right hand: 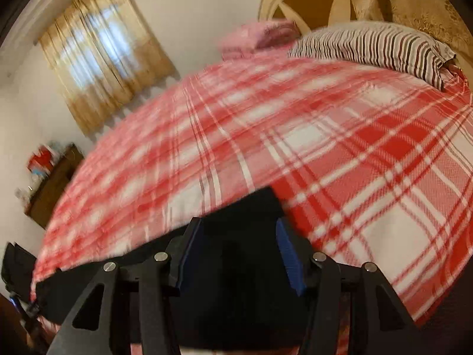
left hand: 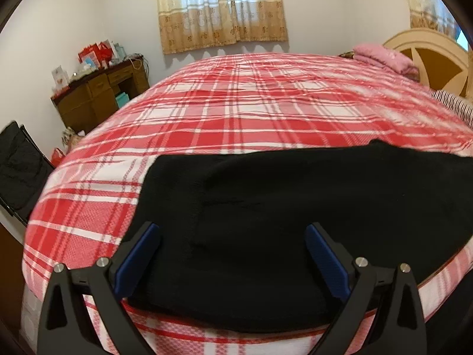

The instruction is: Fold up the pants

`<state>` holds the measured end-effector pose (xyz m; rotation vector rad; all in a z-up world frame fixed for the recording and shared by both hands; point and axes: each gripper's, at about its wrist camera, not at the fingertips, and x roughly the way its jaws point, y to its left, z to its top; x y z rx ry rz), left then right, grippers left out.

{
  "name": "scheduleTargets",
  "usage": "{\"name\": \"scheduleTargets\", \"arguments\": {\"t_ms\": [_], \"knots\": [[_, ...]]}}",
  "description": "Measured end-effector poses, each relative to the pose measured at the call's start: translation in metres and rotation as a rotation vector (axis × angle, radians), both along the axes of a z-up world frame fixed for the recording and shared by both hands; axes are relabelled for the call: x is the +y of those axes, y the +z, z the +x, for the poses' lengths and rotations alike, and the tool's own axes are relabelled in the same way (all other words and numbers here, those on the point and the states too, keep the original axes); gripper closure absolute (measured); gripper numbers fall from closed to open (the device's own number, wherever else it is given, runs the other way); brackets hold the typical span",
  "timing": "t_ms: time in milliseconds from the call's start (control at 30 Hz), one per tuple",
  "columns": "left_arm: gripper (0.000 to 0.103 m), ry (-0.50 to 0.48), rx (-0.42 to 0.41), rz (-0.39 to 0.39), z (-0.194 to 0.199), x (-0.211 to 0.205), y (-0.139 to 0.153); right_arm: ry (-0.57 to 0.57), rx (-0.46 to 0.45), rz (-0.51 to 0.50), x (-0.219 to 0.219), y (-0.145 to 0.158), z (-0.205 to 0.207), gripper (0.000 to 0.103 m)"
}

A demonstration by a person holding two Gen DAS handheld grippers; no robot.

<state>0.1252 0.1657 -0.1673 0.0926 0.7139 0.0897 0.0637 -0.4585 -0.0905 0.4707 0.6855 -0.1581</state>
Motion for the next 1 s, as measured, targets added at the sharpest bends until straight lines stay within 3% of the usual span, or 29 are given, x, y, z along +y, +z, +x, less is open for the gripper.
{"name": "scheduleTargets", "arguments": {"t_ms": [133, 333, 533, 700, 833, 933, 1000], "knots": [[0.001, 0.027, -0.052, 0.03, -0.007, 0.01, 0.011, -0.06, -0.07, 0.038, -0.009, 0.016, -0.027, 0.05], [0.0, 0.116, -0.088, -0.021, -0.009, 0.046, 0.022, -0.136, -0.072, 0.069, -0.023, 0.017, -0.059, 0.05], [0.0, 0.145, -0.039, -0.033, -0.003, 0.055, 0.002, -0.086, -0.03, 0.113, -0.018, -0.005, -0.06, 0.05], [0.0, 0.148, -0.038, -0.078, -0.003, 0.061, -0.008, -0.053, -0.04, 0.084, -0.016, -0.007, -0.058, 0.05], [0.0, 0.152, -0.043, -0.064, -0.001, 0.058, -0.008, -0.019, -0.072, 0.09, -0.015, -0.01, -0.058, 0.051], [0.0, 0.156, -0.044, -0.067, -0.001, 0.058, -0.008, 0.014, -0.075, 0.092, -0.009, -0.011, -0.055, 0.055], [0.0, 0.154, -0.047, -0.069, -0.001, 0.058, -0.008, -0.001, -0.069, 0.09, -0.012, -0.013, -0.054, 0.064]]}}
